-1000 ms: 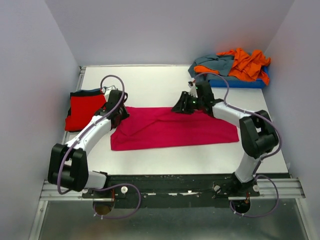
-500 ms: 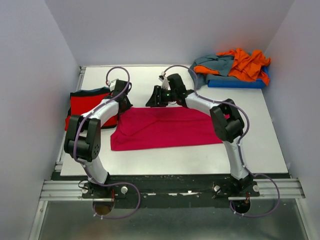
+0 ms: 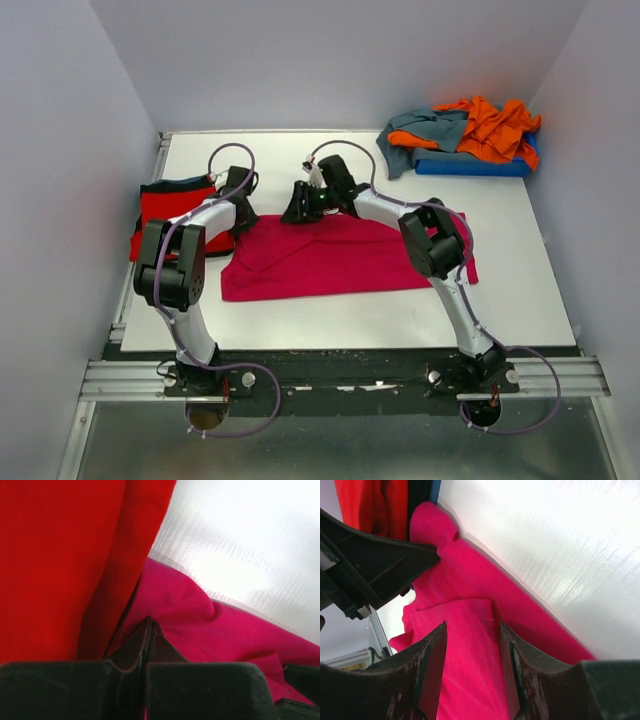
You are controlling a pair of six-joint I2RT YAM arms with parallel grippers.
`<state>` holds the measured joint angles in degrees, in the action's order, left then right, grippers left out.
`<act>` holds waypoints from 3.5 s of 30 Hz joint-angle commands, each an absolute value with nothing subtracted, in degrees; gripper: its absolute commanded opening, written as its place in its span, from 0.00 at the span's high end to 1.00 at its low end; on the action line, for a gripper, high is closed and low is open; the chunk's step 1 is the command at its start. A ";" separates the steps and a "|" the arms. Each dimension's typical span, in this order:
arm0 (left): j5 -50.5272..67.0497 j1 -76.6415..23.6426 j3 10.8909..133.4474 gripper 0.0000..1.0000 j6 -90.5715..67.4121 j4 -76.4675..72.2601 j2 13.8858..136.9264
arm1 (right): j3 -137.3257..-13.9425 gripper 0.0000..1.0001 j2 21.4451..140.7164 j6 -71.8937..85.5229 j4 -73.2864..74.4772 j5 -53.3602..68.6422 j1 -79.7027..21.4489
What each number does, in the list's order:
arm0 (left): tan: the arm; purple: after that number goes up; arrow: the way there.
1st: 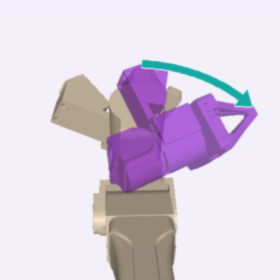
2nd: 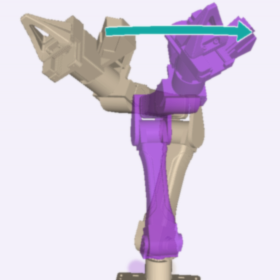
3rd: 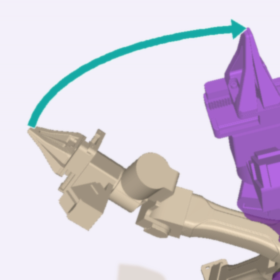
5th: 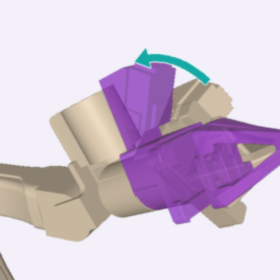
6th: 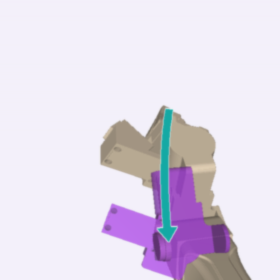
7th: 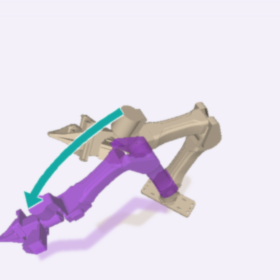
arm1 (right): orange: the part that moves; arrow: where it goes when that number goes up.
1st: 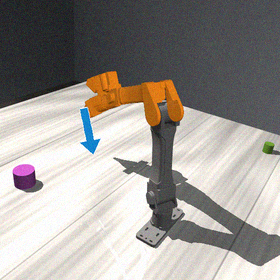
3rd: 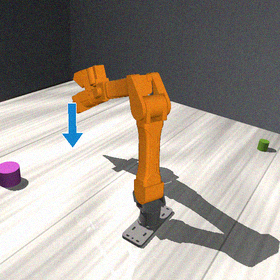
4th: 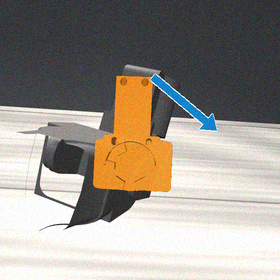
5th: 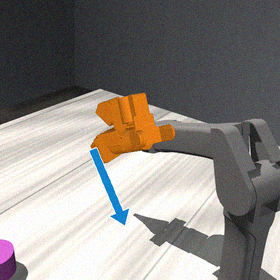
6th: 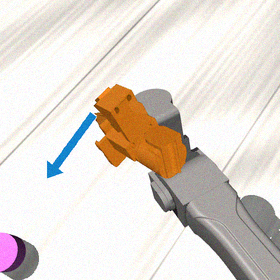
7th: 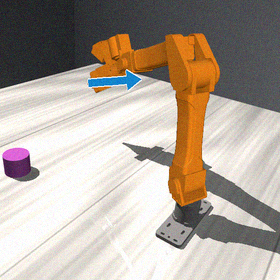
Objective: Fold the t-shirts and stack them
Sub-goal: Fold the other side of the tshirt into a rectangle
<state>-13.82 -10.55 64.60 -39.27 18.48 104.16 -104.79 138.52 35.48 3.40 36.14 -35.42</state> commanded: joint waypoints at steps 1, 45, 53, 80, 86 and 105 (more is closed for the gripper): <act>-15.29 -9.93 66.18 1.00 -38.94 19.86 105.99 | -106.79 0.46 140.54 35.33 5.71 38.23 -36.47; -15.03 -9.93 65.92 1.00 -38.32 18.54 104.68 | -69.52 0.42 107.84 28.39 9.05 32.61 -35.24; -14.33 -10.98 68.29 0.98 -37.53 21.35 101.08 | -77.68 0.35 114.86 31.28 1.68 40.95 -36.73; -6.77 -11.60 65.65 0.93 -36.39 20.48 106.43 | -90.53 0.38 137.72 41.75 -19.95 49.48 -41.57; -7.47 -11.60 65.92 0.93 -35.77 20.83 107.14 | -87.37 0.38 137.47 41.22 -21.53 51.68 -42.01; -7.47 -11.60 67.94 0.94 -35.24 22.24 106.44 | -56.69 0.38 108.37 35.77 -21.37 60.12 -42.89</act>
<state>-7.49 -11.70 66.78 -36.03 20.23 105.73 -57.74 113.12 40.45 -25.69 58.54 -43.07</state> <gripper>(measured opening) 0.066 0.616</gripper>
